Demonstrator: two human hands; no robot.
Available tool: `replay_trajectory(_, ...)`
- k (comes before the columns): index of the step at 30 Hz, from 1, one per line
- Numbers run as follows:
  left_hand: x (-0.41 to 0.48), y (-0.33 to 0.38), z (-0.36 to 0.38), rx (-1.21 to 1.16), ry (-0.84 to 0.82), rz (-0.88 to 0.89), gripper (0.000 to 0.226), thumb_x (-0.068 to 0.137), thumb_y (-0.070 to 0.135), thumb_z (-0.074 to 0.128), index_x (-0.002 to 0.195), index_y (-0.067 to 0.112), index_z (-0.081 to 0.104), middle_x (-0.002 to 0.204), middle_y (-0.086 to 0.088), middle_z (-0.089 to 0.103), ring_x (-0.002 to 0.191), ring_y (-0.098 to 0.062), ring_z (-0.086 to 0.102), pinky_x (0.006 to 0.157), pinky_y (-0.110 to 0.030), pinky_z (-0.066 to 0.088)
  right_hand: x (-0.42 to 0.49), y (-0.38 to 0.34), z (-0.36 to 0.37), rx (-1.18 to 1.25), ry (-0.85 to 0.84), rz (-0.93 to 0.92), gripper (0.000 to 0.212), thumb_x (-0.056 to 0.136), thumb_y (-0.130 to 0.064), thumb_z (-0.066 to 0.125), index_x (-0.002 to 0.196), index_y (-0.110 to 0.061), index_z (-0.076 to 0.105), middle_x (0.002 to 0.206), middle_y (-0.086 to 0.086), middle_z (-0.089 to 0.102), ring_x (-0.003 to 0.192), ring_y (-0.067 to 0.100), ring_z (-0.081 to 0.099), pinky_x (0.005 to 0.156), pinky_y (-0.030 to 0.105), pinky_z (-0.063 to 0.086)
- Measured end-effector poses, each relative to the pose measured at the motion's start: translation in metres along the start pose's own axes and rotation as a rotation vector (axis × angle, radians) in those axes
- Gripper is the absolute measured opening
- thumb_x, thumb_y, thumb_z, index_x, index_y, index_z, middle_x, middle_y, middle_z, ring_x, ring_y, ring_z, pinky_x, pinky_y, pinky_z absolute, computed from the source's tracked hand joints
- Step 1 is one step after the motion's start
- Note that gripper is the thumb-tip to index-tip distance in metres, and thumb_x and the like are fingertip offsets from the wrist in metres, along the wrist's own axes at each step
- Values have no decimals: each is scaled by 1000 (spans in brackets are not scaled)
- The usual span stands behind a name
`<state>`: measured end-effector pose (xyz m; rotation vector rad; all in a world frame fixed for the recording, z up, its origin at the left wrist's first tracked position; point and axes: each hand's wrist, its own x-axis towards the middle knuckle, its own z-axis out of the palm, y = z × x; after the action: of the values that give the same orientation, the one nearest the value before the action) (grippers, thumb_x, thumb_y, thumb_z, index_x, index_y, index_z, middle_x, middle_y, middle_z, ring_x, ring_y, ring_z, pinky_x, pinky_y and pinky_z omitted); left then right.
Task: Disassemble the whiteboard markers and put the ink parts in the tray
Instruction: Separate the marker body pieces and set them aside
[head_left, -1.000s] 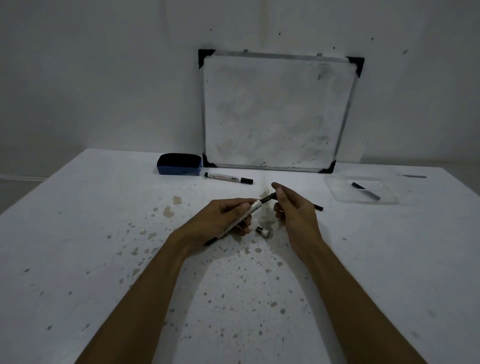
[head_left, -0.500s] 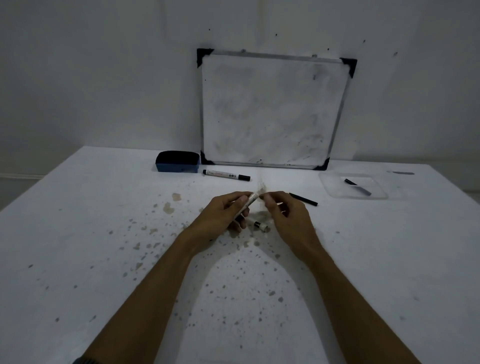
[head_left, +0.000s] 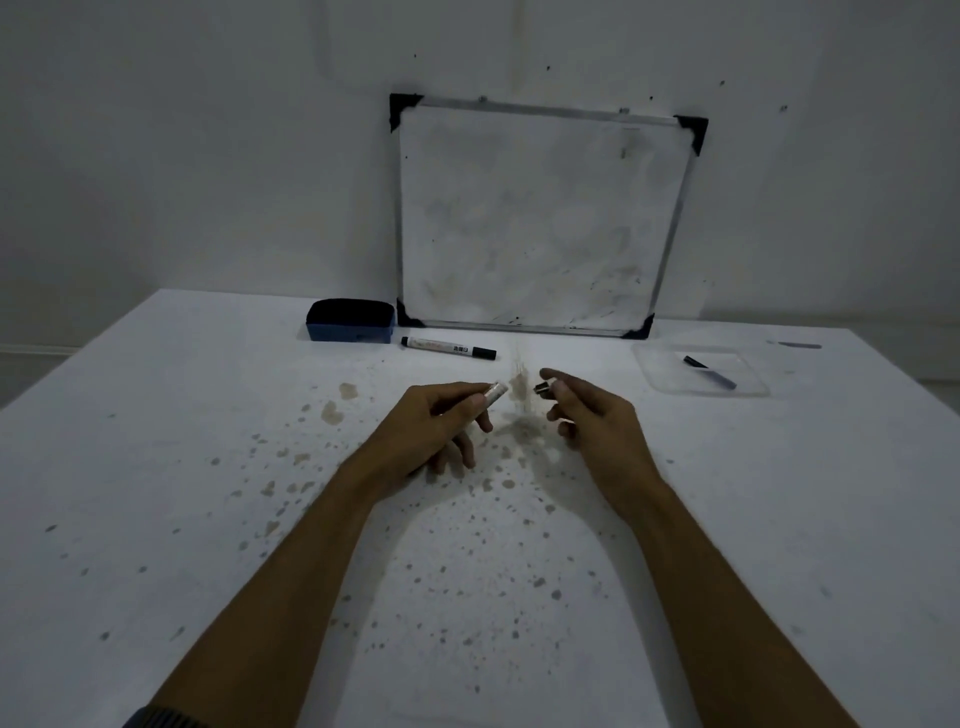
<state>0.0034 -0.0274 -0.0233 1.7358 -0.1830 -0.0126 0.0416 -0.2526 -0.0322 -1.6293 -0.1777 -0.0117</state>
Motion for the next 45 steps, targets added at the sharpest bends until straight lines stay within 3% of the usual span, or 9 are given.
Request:
replay_trajectory(3,0,2,-1,-67,-74,-36,31,106,28,54,120,8,73,97,-3,75,62,-29,69,39,-26,49,2,-1,6,383,-57,132,27,99,-18,64,123,-10,74,104,2,76,82,14,64,79,30,50)
replay_trajectory(7,2,1,4,-177,-162,-55,31,107,24,52,130,13,69,95,-8,71,56,-21,64,36,-23,44,6,5,13,496,-93,191,24,98,-15,64,117,-4,74,98,5,75,76,14,63,74,30,48)
replay_trajectory(13,5,-1,6,-142,-149,-69,31,105,24,55,133,18,68,94,-5,73,53,-17,63,34,-22,41,9,11,14,381,-130,164,28,98,-22,66,121,-8,75,103,4,75,79,11,63,78,30,50)
replay_trajectory(21,6,-4,9,3,-82,-34,33,105,35,54,116,12,75,82,-14,72,42,-20,51,37,-22,41,1,2,13,-93,-65,-153,25,100,-22,65,122,-18,76,98,-4,77,77,-1,68,74,18,55)
replay_trajectory(23,5,-6,9,41,-82,-39,39,105,40,53,109,7,74,75,-23,69,41,-26,45,37,-22,39,1,1,12,-101,-74,-156,25,101,-21,64,122,-16,75,96,-4,77,75,-1,67,73,18,56)
replay_trajectory(27,5,-8,9,-49,-91,-88,33,107,29,51,124,11,73,77,2,68,41,-10,46,35,-19,37,0,2,7,-39,-123,-102,23,98,-24,67,118,-17,77,99,0,80,83,9,72,80,23,59)
replay_trajectory(31,5,-10,6,-105,-127,-99,32,107,29,51,127,15,72,81,-1,65,43,-11,41,38,-20,33,0,3,6,-22,-166,-79,24,98,-26,68,118,-18,77,103,4,79,89,13,73,89,28,59)
replay_trajectory(42,3,-11,6,-55,-105,-79,30,107,27,52,121,9,73,80,-3,66,42,-11,41,37,-21,34,0,1,7,-9,-228,-61,23,98,-22,68,118,-17,77,103,2,81,90,12,74,84,21,57)
replay_trajectory(45,4,-7,8,8,-78,-83,36,107,33,52,106,5,74,71,-4,66,41,-11,43,36,-22,35,1,-1,8,21,-235,-31,26,99,-23,67,123,-18,75,105,1,80,90,11,74,84,21,58)
